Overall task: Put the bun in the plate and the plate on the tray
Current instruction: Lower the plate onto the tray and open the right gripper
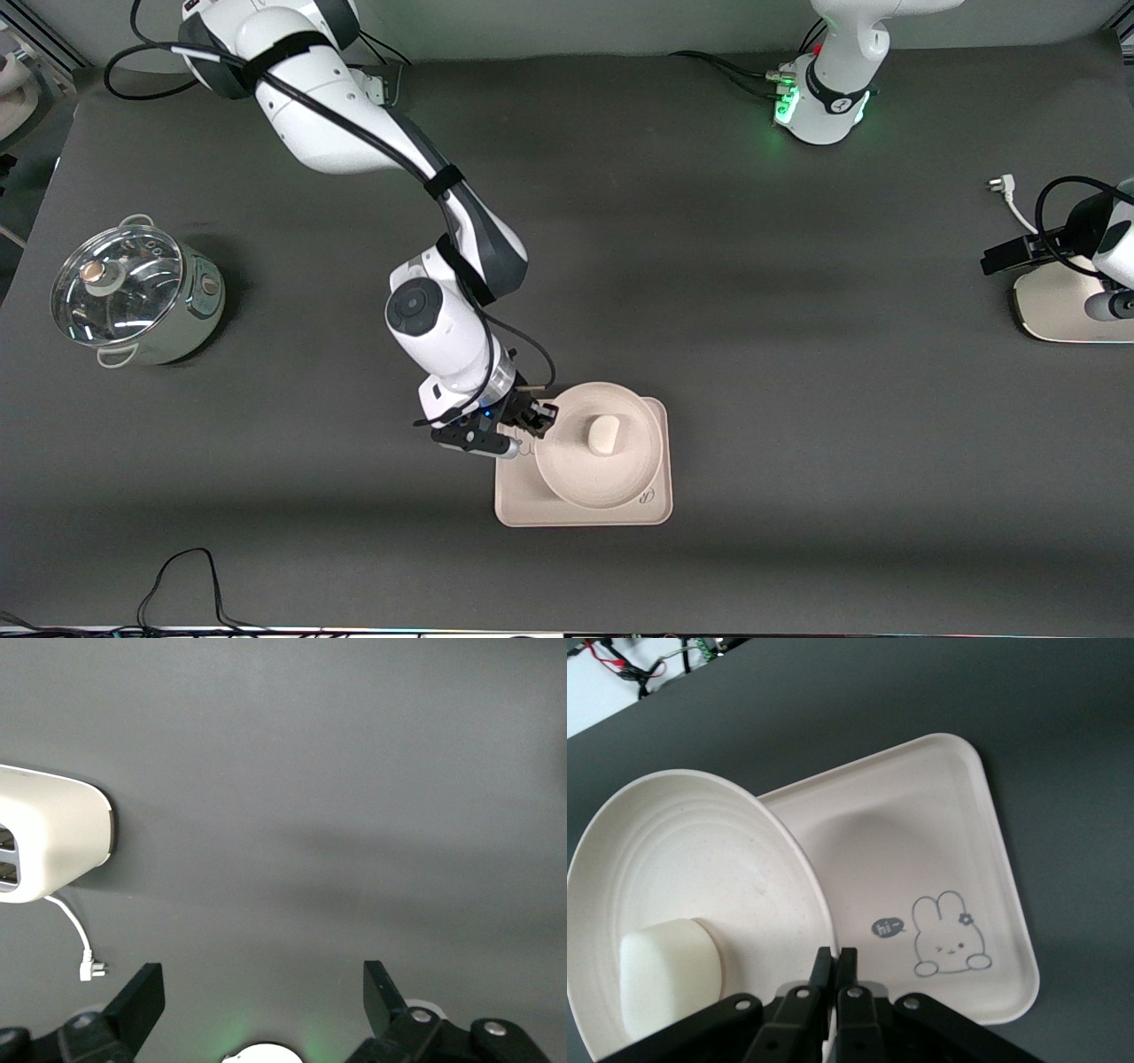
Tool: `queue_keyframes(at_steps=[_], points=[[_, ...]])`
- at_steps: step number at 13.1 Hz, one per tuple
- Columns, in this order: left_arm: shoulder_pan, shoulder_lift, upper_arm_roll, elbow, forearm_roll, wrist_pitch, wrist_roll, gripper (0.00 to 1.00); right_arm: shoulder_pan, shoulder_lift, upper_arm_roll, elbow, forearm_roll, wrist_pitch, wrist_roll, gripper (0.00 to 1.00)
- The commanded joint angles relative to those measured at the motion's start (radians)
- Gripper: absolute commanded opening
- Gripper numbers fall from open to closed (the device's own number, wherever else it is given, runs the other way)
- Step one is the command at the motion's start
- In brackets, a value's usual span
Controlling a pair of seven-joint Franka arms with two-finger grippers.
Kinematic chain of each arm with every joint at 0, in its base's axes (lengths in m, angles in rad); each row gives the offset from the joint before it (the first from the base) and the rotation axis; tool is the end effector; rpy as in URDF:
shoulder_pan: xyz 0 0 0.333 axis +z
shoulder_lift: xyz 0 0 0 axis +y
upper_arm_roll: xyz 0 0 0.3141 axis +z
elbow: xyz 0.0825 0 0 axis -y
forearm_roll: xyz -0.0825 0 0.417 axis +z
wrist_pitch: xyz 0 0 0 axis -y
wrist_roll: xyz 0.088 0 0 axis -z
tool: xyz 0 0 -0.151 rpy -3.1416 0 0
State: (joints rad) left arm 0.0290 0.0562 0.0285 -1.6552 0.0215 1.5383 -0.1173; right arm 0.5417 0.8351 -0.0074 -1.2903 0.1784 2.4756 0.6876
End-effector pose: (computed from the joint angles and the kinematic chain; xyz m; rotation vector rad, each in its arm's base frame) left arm 0.5840 0.0366 0.5014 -3.0901 -0.2691 0.2679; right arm 0.7035 0.4229 0.2218 -2.7945 0.3807 -0.3029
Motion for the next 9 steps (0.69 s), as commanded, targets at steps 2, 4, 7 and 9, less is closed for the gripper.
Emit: queue_keyframes(at_steps=[2,4,7,9], points=[[-0.004,0.007,-0.001,0.014,-0.006,-0.015,-0.001,1.00,-0.005,0.096,0.004,0.048,0.030,0.087,-0.040,0.00],[-0.006,0.007,-0.002,0.014,-0.006,-0.014,-0.002,1.00,-0.005,0.128,0.006,0.048,0.030,0.127,-0.037,0.00],[-0.006,0.008,-0.002,0.014,-0.006,-0.015,-0.002,1.00,-0.003,0.148,0.006,0.045,0.036,0.132,-0.039,0.00],[-0.006,0.008,-0.002,0.014,-0.006,-0.014,-0.002,1.00,-0.003,0.160,0.006,0.042,0.036,0.132,-0.040,0.00]])
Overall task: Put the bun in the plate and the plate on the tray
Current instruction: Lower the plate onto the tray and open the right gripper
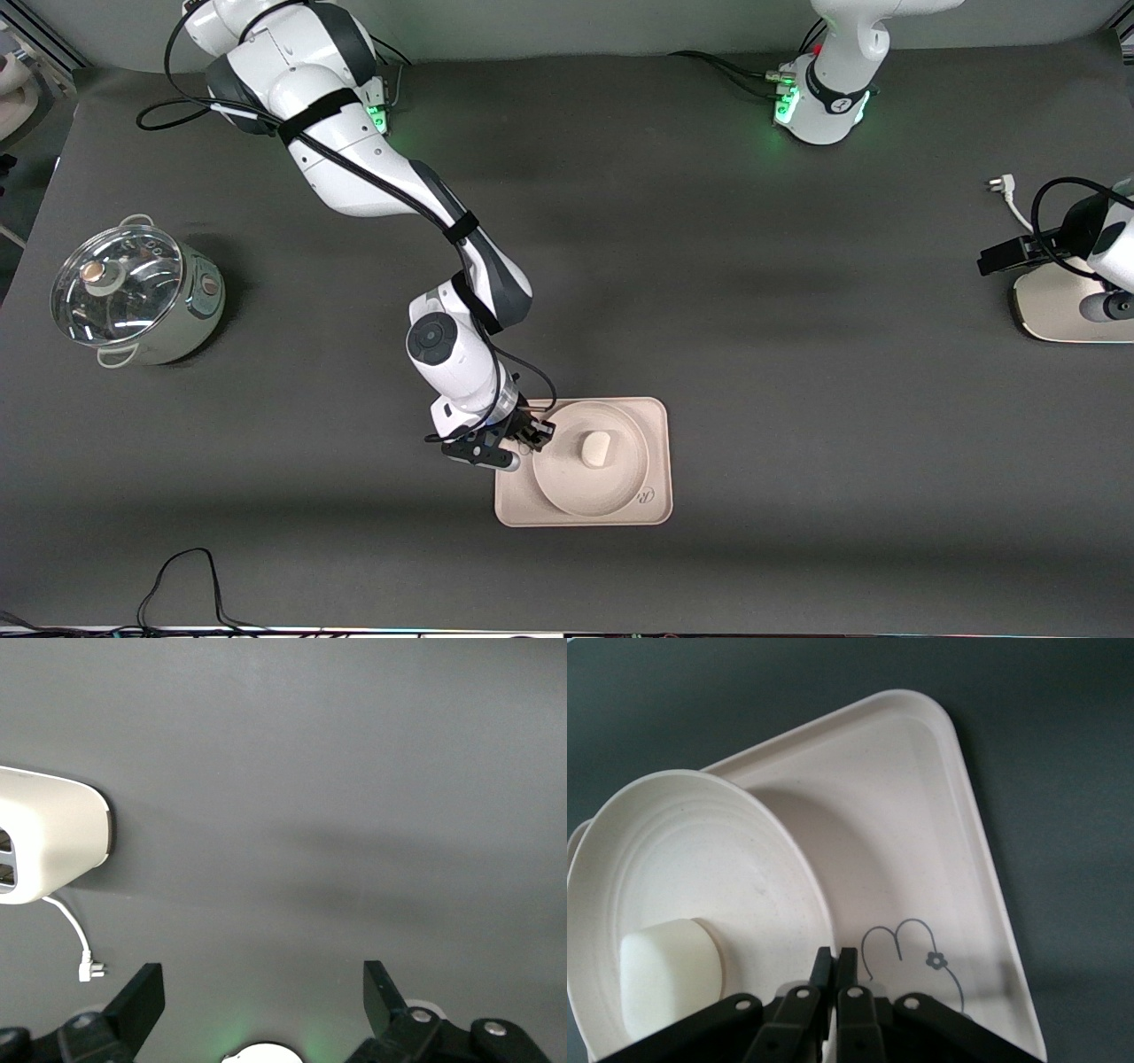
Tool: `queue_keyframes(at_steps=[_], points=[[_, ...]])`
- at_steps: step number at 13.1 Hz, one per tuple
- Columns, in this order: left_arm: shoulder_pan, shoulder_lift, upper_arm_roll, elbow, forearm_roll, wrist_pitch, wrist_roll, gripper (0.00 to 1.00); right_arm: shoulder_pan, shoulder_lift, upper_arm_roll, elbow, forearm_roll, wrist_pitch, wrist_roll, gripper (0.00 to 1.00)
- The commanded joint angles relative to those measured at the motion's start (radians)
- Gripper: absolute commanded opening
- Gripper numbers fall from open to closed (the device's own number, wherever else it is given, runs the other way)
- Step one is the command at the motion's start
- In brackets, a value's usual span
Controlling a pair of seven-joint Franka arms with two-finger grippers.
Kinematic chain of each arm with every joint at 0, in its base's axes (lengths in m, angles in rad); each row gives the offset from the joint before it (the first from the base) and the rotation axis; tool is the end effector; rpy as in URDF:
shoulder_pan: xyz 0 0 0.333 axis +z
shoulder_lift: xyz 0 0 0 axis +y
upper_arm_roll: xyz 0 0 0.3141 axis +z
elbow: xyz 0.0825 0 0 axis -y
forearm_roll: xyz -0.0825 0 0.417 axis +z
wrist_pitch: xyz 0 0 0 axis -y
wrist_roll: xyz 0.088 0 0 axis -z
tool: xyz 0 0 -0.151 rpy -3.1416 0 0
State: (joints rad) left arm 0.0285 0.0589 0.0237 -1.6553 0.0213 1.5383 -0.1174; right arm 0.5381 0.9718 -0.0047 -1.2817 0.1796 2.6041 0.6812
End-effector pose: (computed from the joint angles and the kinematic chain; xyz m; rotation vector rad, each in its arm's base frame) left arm 0.5846 0.0336 0.4997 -3.0903 -0.2610 0.2721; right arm 0.7021 0.4160 0.1313 -2.8027 0.3995 -0.3174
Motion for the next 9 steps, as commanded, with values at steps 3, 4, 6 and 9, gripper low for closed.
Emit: queue_keyframes(at_steps=[3,4,6,9], points=[[-0.006,0.006,0.002,0.012,-0.006,-0.014,-0.002,1.00,0.000,0.030,0.003,0.032,0.043,0.021,-0.031,0.31],[-0.006,0.006,0.002,0.014,-0.006,-0.015,-0.002,1.00,0.000,0.027,0.003,0.032,0.055,0.021,-0.028,0.76],[-0.004,0.006,0.002,0.014,-0.006,-0.015,-0.002,1.00,-0.001,0.007,0.003,0.032,0.064,0.005,-0.031,1.00],[-0.004,0.006,0.002,0.014,-0.006,-0.015,-0.002,1.00,-0.013,-0.077,0.000,0.030,0.051,-0.163,-0.037,1.00]])
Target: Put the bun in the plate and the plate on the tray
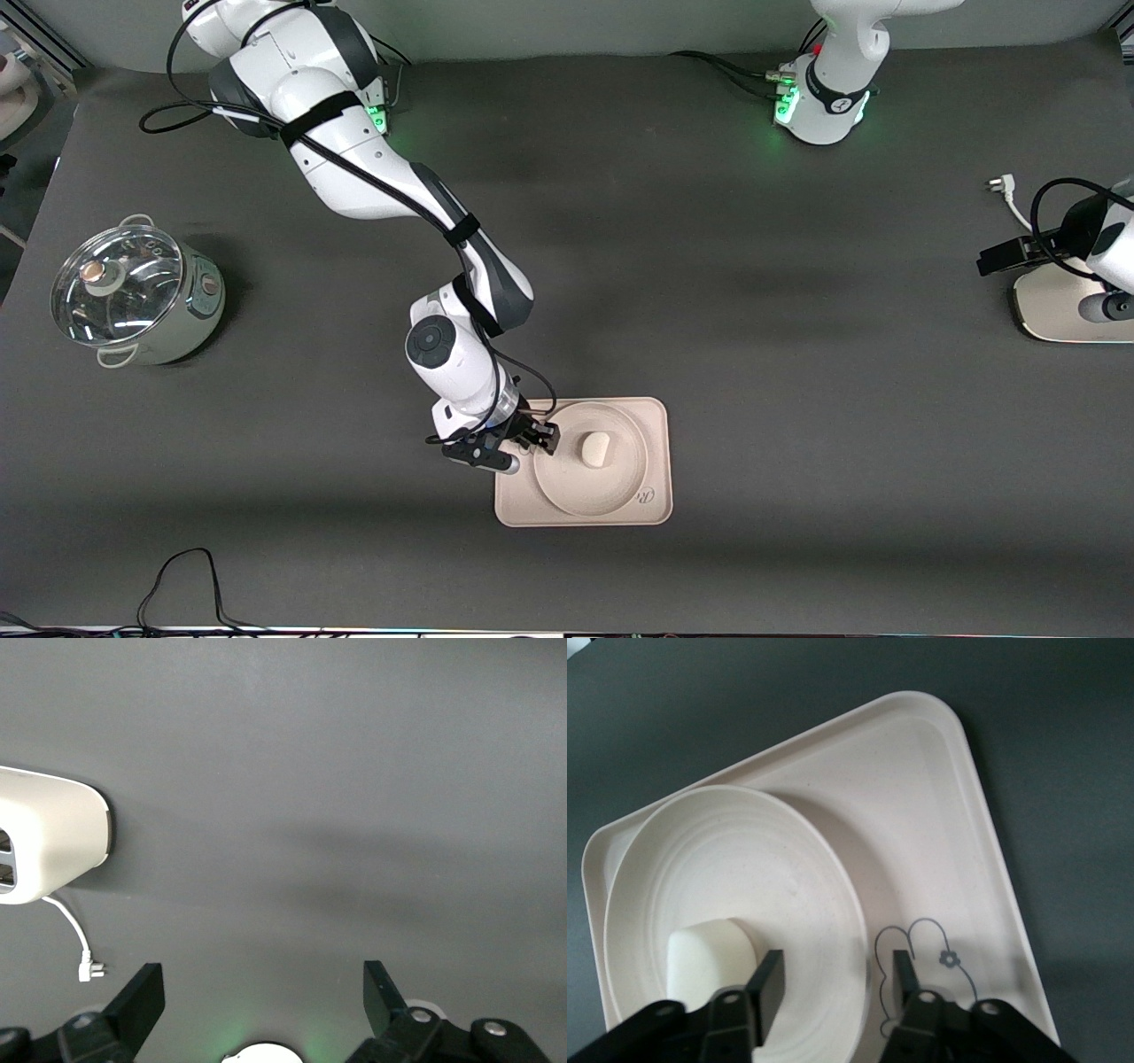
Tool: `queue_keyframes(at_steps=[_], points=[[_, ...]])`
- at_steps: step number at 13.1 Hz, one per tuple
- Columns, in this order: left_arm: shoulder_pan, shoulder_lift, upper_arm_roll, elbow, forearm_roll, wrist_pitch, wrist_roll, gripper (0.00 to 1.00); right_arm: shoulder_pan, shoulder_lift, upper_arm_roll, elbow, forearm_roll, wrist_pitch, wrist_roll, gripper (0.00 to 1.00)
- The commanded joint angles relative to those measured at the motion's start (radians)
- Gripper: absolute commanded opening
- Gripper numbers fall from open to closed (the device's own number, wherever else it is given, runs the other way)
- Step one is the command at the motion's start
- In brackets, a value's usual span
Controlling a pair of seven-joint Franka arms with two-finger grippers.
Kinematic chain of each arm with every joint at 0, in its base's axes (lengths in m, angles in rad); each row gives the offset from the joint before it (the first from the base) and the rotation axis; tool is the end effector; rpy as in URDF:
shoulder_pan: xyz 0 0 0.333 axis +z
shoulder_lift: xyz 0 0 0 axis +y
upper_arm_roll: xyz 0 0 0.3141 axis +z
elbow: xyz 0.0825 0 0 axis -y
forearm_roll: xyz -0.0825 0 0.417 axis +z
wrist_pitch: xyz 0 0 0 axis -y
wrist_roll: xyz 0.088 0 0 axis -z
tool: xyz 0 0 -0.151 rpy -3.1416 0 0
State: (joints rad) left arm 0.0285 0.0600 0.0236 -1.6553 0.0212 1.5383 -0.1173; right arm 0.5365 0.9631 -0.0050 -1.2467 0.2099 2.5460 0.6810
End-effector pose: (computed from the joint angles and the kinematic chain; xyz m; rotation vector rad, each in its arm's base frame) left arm 0.5848 0.0335 0.4991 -3.0902 -0.2606 0.2739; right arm 0.7068 0.4196 0.1488 -2.7892 0.4225 -0.2770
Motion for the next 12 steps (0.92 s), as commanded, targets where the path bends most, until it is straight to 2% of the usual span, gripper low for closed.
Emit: queue_keyframes(at_steps=[1,4,7,9,12], points=[[-0.004,0.004,0.002,0.014,-0.006,-0.015,-0.002,1.00,-0.018,-0.105,-0.003,-0.007,0.017,-0.171,-0.037,1.00],[-0.006,0.004,0.002,0.012,-0.006,-0.015,-0.002,1.00,-0.019,-0.251,-0.035,-0.019,0.014,-0.396,-0.040,1.00],[-0.007,0.004,0.002,0.012,-0.006,-0.014,-0.002,1.00,-0.105,-0.473,-0.035,-0.133,-0.041,-0.561,-0.197,1.00],[-0.006,0.004,0.002,0.014,-0.006,-0.012,-0.002,1.00,-0.182,-0.623,-0.029,-0.224,-0.046,-0.674,-0.295,1.00],[-0.006,0.006,0.002,0.014,-0.006,-0.010,-0.002,1.00,-0.301,-0.814,-0.026,-0.298,-0.047,-0.850,-0.484,1.00]])
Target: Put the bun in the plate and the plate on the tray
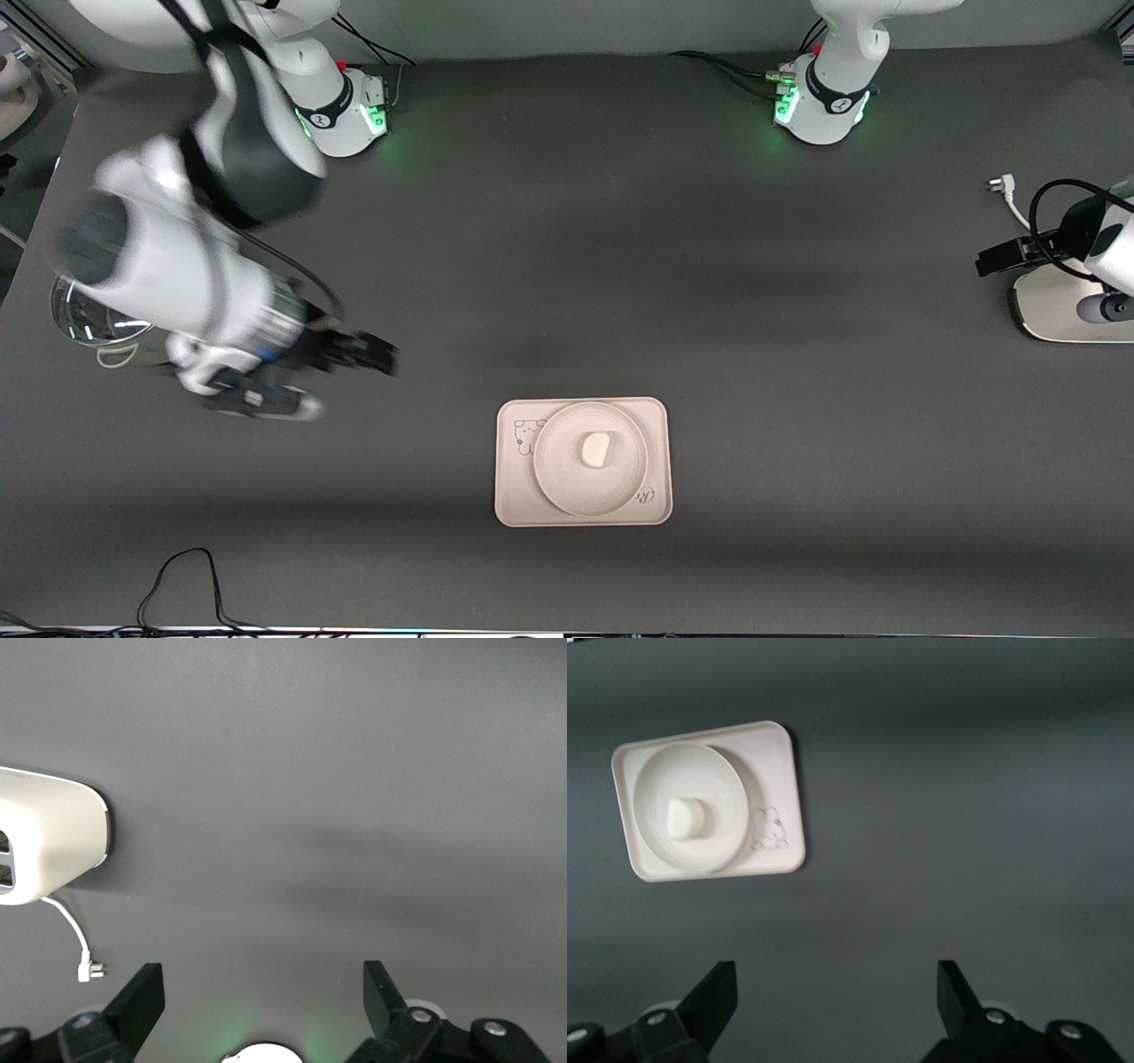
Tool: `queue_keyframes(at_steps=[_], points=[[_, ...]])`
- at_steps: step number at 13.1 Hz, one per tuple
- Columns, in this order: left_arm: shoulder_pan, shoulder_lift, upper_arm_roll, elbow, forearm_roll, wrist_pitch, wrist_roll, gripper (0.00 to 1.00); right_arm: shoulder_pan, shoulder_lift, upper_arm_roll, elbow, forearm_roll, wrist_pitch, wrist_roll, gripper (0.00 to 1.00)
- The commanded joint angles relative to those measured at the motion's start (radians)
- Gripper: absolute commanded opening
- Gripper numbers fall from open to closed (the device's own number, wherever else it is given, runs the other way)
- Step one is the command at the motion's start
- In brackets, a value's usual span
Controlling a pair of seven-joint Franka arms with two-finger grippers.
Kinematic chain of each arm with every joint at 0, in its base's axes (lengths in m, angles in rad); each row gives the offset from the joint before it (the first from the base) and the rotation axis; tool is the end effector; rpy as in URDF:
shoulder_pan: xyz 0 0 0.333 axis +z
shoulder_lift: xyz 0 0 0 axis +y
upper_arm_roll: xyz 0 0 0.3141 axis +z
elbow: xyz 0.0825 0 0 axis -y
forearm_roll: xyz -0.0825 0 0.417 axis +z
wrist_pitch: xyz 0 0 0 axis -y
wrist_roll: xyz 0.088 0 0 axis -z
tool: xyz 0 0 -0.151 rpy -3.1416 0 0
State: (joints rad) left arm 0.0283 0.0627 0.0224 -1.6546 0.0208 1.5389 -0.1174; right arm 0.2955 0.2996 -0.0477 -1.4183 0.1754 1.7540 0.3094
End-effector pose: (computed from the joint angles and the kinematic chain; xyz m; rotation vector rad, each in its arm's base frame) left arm 0.5855 0.0327 0.4979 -3.0904 -0.2586 0.2760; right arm 0.6621 0.1950 0.4834 -2.9758 0.1312 0.0131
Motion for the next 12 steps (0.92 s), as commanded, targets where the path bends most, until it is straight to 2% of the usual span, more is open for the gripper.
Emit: queue_keyframes(at_steps=[1,2,4,9,12], points=[[-0.005,0.002,0.004,0.013,-0.005,-0.011,-0.002,1.00,-0.111,-0.186,0.017,-0.132,-0.014,-0.109,-0.200,1.00],[-0.005,0.002,0.004,0.013,-0.005,-0.013,-0.002,1.00,-0.145,-0.213,0.017,-0.136,-0.025,-0.143,-0.248,1.00],[-0.005,0.002,0.002,0.016,-0.005,-0.017,-0.002,1.00,-0.186,-0.241,0.017,-0.139,-0.112,-0.185,-0.327,1.00],[-0.007,-0.003,-0.002,0.019,-0.007,-0.019,-0.001,1.00,-0.187,-0.247,-0.093,-0.166,-0.129,-0.191,-0.381,1.00],[-0.024,-0.011,-0.004,0.019,-0.005,-0.023,-0.002,1.00,-0.190,-0.261,-0.100,-0.169,-0.167,-0.189,-0.378,1.00]])
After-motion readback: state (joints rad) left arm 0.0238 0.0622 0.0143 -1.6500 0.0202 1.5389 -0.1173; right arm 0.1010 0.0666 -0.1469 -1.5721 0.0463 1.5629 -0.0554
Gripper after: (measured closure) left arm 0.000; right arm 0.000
